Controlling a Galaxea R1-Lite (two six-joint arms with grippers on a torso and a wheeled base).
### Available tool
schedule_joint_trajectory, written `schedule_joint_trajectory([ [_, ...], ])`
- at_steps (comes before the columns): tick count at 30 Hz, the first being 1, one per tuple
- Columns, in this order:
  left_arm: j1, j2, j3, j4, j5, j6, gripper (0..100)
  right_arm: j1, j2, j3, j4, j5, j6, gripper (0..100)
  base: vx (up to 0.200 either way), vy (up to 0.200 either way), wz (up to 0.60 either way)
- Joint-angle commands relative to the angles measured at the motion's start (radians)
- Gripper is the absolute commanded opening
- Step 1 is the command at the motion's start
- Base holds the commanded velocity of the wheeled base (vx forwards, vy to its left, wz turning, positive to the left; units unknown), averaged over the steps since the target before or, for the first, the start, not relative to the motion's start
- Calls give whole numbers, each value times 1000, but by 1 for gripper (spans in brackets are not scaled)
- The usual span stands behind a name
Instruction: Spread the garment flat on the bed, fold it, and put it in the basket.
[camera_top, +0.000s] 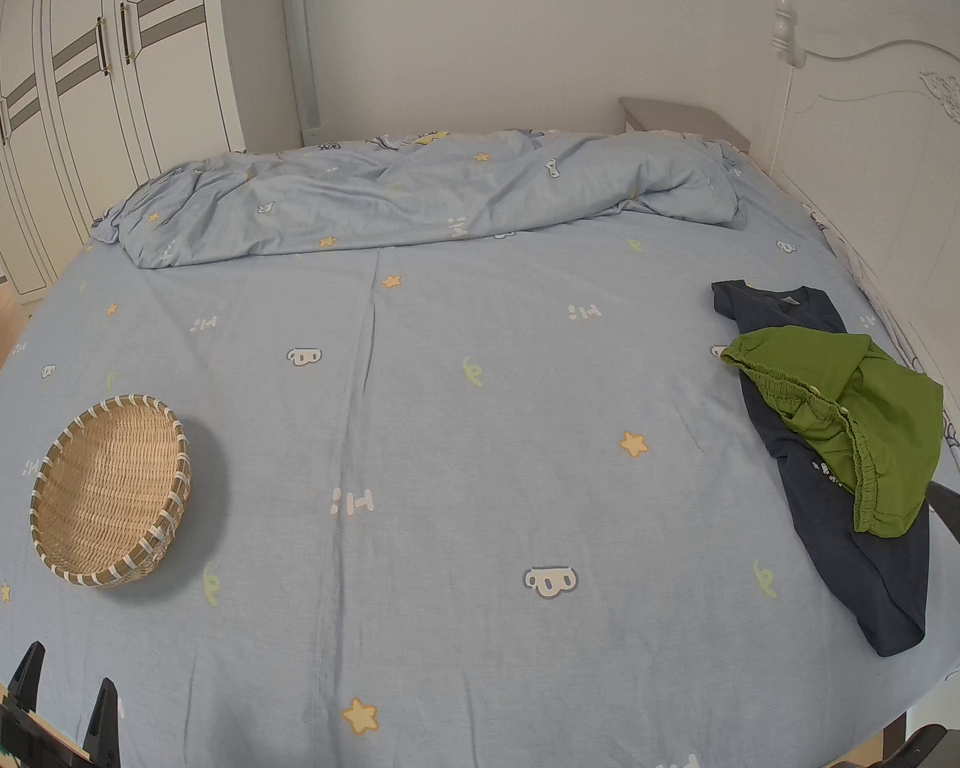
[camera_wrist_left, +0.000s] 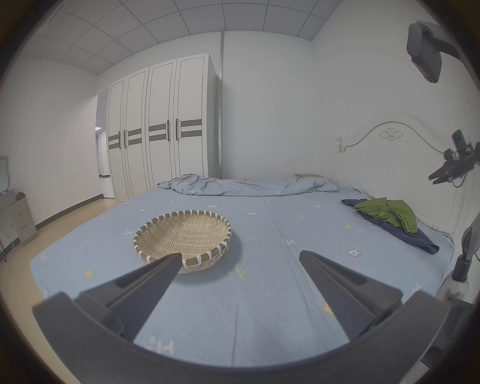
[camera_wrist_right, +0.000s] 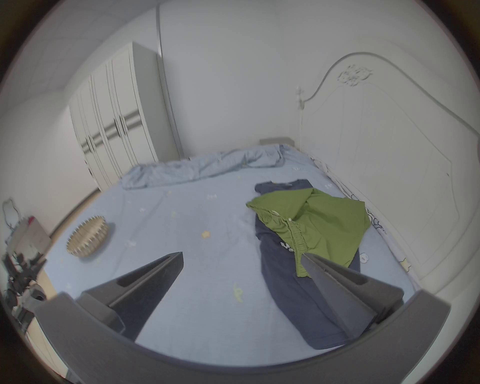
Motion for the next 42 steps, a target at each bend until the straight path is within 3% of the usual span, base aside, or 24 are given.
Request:
schedule_joint_trajectory([
  [1,-1,-16,18,0,0,0,100,-76,645,-111,-153,-138,-182,100,0,0,0],
  [6,-1,-16,18,0,0,-1,100,-102,900,-174,-313,-291,-227,100,0,0,0],
  [9,-1,-16,18,0,0,-1,100,-111,977,-203,-393,-320,-238,100,0,0,0],
  [15,0,-16,18,0,0,-1,100,-110,1049,-272,-405,-391,-245,100,0,0,0],
  [42,0,-16,18,0,0,-1,100,-184,1168,-451,-411,-373,-236,100,0,0,0],
])
